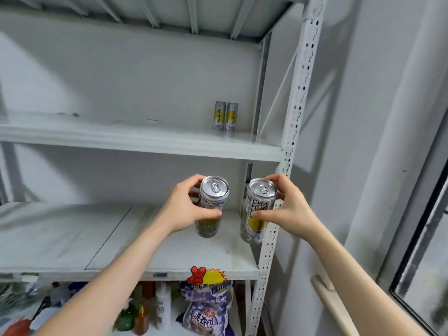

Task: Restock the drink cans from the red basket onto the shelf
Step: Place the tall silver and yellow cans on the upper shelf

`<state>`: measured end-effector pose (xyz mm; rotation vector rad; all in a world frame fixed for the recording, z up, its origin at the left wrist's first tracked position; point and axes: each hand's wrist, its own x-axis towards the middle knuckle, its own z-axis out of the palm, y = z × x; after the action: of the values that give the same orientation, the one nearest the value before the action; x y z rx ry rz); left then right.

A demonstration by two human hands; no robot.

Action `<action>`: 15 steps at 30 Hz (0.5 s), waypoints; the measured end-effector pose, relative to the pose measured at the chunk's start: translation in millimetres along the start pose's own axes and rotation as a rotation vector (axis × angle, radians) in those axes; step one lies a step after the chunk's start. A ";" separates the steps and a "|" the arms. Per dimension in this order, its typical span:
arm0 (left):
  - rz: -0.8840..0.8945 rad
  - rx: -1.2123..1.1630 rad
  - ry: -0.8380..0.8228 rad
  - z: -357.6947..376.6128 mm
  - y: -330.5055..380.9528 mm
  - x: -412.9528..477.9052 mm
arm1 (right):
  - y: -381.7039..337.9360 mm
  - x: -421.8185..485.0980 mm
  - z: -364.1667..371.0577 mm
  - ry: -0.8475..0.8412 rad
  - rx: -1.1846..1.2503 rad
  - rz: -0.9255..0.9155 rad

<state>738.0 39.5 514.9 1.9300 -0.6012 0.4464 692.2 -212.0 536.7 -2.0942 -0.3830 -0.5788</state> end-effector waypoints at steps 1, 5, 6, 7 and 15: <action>0.008 -0.005 0.009 -2.1 0.7 12.6 | 1.9 13.0 -1.8 0.009 0.012 -0.011; 0.051 0.021 0.026 -17.4 6.9 67.5 | 5.3 65.7 -6.2 0.032 0.071 -0.040; 0.062 0.032 0.027 -22.3 8.7 81.8 | 4.8 79.1 -7.3 0.033 0.084 -0.048; 0.076 0.037 0.025 -27.1 10.9 96.0 | 4.0 92.8 -8.5 0.038 0.095 -0.058; 0.195 0.016 0.046 -53.3 20.9 210.7 | -3.5 202.6 -22.4 0.154 0.133 -0.111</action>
<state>893.4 36.1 668.3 1.8790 -0.7619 0.6188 855.4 -218.4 658.7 -1.8959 -0.4396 -0.7546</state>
